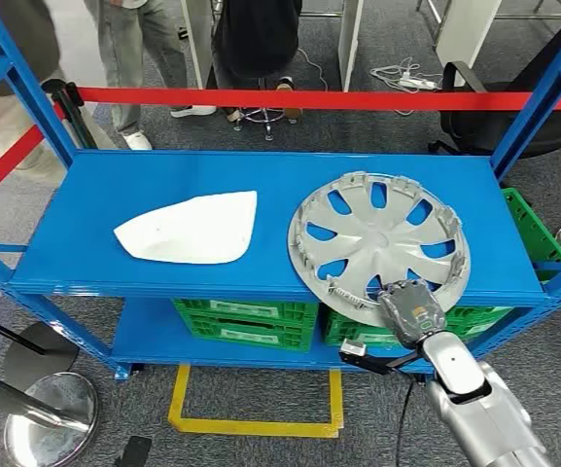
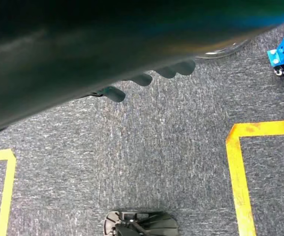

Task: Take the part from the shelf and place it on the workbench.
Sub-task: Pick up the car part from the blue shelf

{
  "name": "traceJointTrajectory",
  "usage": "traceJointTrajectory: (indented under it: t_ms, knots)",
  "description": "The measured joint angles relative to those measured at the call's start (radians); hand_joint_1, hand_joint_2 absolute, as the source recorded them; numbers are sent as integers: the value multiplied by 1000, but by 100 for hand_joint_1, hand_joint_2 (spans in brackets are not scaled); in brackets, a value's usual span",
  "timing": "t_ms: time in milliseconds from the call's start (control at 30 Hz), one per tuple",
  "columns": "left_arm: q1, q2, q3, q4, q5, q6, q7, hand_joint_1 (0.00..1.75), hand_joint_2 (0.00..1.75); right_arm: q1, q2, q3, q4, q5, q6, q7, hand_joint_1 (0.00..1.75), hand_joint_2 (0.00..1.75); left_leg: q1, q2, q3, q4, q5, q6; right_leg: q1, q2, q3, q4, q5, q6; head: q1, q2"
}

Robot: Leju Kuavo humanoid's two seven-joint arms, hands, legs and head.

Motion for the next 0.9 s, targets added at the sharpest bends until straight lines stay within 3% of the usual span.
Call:
traceJointTrajectory:
  t_ms: [200,767,900]
  knots:
    - [-1,0,1,0,-2,5,1,0,0,5,-2,47,-11,4,-11,54,175,175,0,0,0,0,0,0,0,0,0,0,0,0,0,0]
    - [-3,-3,6,0,-3,12,3,0,0,10,-8,79,-21,6,-21,36,175,175,0,0,0,0,0,0,0,0,-1,0,0,0,0,0]
    - [-3,-3,6,0,-4,14,3,0,0,13,-14,83,-21,6,-34,67,175,175,0,0,0,0,0,0,0,0,-1,0,0,0,0,0]
